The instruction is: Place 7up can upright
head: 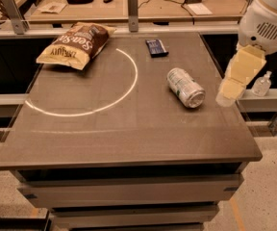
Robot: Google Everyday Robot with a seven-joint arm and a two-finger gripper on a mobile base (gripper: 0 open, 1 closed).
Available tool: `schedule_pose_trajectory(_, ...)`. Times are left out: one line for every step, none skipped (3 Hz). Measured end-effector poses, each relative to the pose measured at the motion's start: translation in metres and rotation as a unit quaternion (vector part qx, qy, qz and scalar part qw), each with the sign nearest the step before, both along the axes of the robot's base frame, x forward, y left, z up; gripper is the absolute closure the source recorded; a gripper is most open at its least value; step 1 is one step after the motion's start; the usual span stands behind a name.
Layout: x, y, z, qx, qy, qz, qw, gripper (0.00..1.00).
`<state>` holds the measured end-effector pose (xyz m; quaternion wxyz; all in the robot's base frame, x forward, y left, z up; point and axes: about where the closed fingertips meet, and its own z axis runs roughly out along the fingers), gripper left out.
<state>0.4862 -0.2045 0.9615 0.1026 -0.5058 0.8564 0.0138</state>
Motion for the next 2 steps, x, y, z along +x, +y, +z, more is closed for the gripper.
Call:
schedule_pose_trajectory(0.006, -0.005, -0.015, 0.007, 0.019, -0.096, 0.9952, 0.0)
schedule_pose_trajectory(0.011, -0.01, -0.029, 0.057, 0.027, -0.178, 0.982, 0.0)
